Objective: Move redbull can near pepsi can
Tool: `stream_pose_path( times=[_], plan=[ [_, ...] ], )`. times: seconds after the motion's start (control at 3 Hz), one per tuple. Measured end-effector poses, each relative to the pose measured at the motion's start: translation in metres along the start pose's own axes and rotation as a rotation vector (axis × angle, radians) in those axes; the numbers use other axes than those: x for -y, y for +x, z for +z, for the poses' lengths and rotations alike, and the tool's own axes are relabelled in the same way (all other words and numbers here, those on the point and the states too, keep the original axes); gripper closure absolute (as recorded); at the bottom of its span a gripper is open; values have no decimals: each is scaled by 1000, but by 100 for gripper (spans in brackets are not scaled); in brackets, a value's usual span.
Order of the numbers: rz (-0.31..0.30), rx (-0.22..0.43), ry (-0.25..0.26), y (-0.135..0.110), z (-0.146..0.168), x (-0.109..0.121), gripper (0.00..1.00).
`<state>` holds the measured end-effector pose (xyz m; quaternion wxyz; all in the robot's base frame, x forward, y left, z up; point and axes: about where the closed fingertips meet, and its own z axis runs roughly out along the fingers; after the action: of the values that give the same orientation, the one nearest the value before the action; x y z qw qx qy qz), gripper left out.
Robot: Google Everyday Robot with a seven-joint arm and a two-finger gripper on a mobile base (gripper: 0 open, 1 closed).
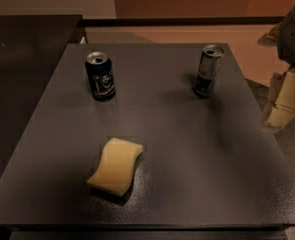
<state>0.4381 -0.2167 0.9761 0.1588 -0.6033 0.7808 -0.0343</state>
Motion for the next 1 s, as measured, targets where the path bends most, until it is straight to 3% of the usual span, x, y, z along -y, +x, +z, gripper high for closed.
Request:
stream_pose_path(
  times=[0.33,1.0],
  plan=[
    [8,11,8,-2,1,3,0],
    [91,101,34,-4,26,60,0]
  ],
)
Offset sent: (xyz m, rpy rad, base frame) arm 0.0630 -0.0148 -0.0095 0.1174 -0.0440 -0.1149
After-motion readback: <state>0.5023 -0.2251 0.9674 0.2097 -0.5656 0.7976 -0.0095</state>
